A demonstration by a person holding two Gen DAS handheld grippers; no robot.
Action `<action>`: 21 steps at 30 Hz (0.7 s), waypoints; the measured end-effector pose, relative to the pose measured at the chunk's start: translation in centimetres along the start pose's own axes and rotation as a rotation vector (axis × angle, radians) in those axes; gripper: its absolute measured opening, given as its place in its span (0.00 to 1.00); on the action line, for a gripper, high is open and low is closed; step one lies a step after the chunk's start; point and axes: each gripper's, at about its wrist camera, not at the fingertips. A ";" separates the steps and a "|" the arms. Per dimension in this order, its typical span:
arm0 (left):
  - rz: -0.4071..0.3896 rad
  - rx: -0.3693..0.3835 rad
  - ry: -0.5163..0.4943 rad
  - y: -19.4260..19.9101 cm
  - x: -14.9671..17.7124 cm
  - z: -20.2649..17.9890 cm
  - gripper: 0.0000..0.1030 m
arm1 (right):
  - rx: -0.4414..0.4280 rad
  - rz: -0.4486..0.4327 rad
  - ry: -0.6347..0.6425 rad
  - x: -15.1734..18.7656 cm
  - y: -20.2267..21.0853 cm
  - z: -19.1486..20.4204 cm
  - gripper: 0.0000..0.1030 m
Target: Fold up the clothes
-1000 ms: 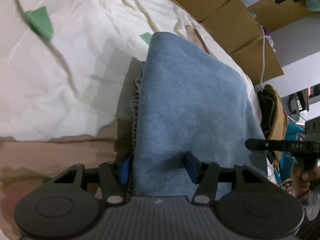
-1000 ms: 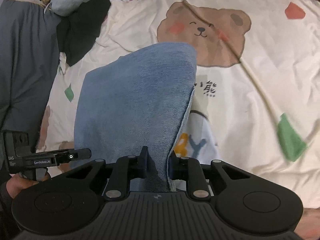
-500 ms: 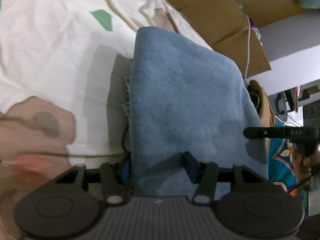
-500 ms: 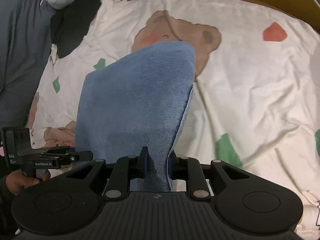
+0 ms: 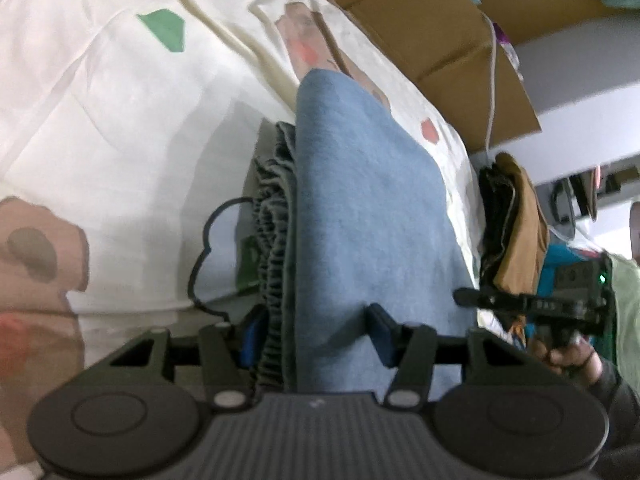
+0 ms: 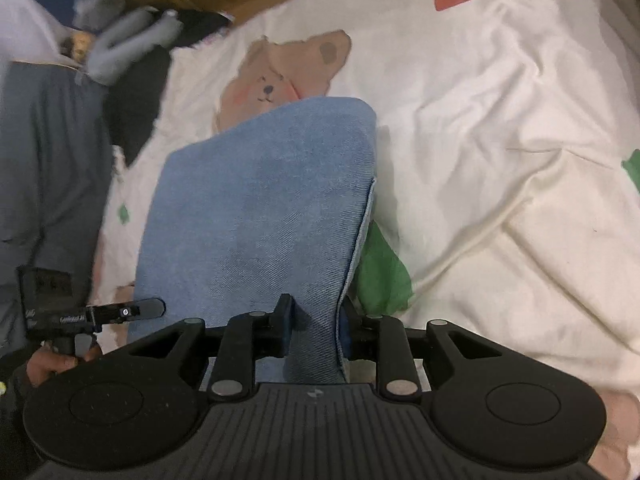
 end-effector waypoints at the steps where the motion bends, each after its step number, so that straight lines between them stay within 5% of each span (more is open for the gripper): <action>1: 0.010 -0.006 -0.018 -0.1 0.0 0.0 0.57 | -0.021 -0.012 -0.006 0.3 -0.1 -0.5 0.26; 13: 0.003 0.086 0.073 0.0 1.4 2.9 0.73 | 0.005 0.039 -0.017 0.2 -1.6 -0.7 0.34; 21: 0.006 0.178 0.102 -1.5 0.6 3.7 0.72 | 0.017 0.092 -0.002 -0.1 -2.1 -0.5 0.42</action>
Point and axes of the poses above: each gripper's, at about its wrist camera, not at the fingertips, and y roughly against the way its jaws point, z to its left, x to its underside, and after that the axes turned 2 degrees about z, right-handed
